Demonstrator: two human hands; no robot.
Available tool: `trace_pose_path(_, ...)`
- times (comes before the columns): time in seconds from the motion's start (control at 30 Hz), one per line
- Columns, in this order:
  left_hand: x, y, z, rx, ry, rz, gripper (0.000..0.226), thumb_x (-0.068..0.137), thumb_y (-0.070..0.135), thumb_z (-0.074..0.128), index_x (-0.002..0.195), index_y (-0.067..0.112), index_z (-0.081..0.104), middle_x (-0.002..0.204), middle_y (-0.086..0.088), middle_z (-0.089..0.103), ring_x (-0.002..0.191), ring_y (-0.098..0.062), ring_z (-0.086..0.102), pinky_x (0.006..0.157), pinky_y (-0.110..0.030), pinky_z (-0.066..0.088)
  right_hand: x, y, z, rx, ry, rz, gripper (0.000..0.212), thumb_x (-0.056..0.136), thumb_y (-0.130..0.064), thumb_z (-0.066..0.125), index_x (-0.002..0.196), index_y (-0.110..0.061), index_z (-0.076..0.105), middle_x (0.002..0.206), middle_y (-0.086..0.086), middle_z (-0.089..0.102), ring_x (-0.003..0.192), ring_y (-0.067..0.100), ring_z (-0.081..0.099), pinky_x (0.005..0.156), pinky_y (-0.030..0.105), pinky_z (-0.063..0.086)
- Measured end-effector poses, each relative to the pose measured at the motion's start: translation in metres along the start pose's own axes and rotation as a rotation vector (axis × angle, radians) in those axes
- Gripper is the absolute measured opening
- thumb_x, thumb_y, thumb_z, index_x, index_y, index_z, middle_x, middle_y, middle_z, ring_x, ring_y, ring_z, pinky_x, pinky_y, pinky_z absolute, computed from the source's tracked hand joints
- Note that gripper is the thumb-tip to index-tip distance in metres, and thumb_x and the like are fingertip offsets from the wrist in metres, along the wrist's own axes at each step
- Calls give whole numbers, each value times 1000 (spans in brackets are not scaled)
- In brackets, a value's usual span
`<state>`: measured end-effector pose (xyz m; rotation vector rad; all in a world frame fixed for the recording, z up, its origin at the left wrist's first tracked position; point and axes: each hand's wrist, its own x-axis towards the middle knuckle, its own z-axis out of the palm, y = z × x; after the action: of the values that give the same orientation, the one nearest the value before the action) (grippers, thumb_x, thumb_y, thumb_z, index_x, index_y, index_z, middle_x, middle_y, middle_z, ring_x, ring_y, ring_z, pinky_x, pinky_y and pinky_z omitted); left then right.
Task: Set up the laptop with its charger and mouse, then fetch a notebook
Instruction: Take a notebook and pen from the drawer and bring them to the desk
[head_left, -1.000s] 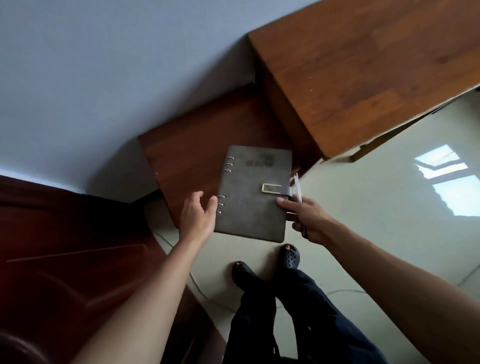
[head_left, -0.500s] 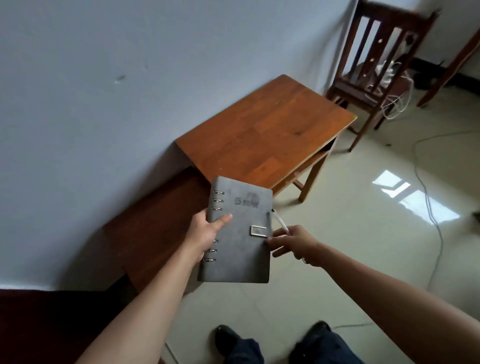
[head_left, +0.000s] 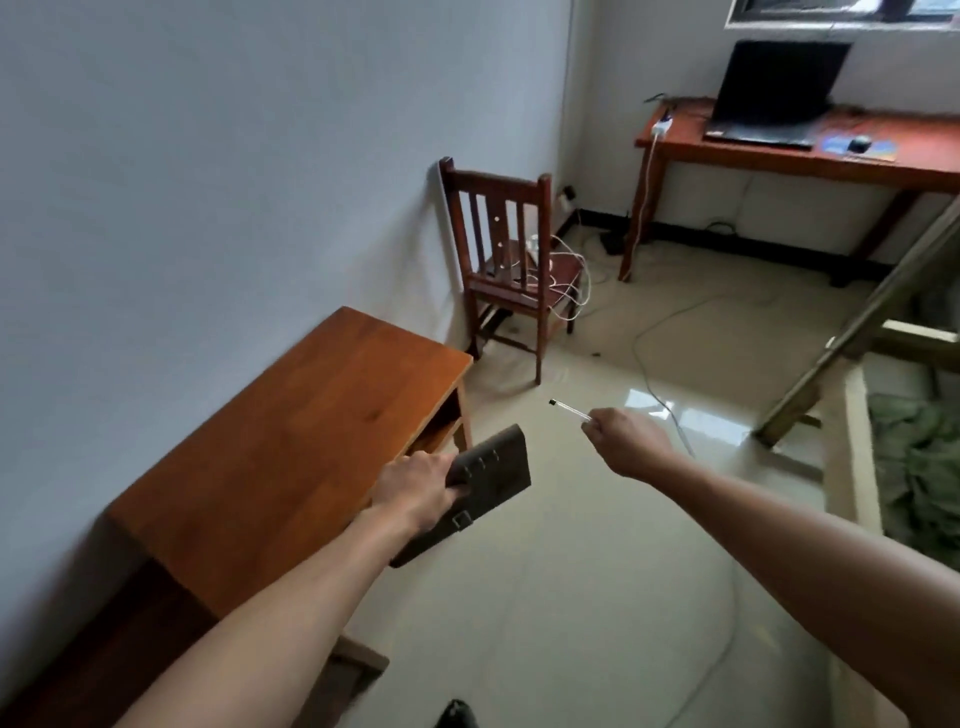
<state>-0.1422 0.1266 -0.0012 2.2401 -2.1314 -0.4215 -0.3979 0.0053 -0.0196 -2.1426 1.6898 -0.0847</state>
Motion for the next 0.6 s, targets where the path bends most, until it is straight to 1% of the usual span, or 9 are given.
trace_pose_path(0.07,31,16,-8,71,0,51,29,90,40,57,116,29,51,93,1,68,82,-18,66,74,-37,55,16,17,-13,-62,39,-2,30,98,-33,36,72,-19,44,80,8,59,77,33,55,66,35,39)
trace_pose_path(0.17,97,38,-11,150,-3,127,24,89,40,56,109,28,51,92,-1,68,82,-22,66,69,-36,50,53,49,-29,-105,56,67,23,98,-28,37,81,-21,51,92,10,63,87,34,58,65,33,38)
trace_pose_path(0.23,141,49,-15,179,-1,174,24,88,42,56,106,27,49,93,-2,67,84,-24,65,70,-37,50,80,65,-40,-148,72,72,21,97,-27,37,82,-21,51,95,11,65,87,34,59,63,33,37)
trace_pose_path(0.3,203,64,-16,192,12,241,25,87,43,55,105,26,49,93,-3,67,86,-27,65,72,-39,51,120,88,-59,-175,114,106,22,98,-27,36,86,-21,54,98,11,66,89,34,61,64,33,38)
trace_pose_path(0.33,218,68,-18,198,7,257,26,87,43,56,104,25,48,95,-4,67,87,-28,65,72,-39,50,129,94,-64,-189,122,117,23,98,-27,36,90,-20,56,100,10,66,91,34,61,66,33,38)
trace_pose_path(0.43,301,91,-37,213,5,348,28,86,45,56,103,24,48,97,-6,68,90,-29,65,72,-38,47,179,120,-95,-201,142,196,25,98,-28,35,99,-17,57,106,11,65,96,33,61,68,33,36)
trace_pose_path(0.57,397,127,-70,241,13,480,34,85,49,55,105,22,50,99,-8,69,92,-31,65,71,-37,46,226,153,-135,-195,189,309,24,98,-28,34,97,-18,56,103,11,65,94,33,59,67,33,33)
trace_pose_path(0.6,409,134,-75,254,24,500,35,85,49,55,107,22,50,100,-8,69,94,-32,65,71,-37,46,231,159,-140,-197,197,319,24,98,-28,34,96,-18,56,102,10,65,94,33,59,66,34,33)
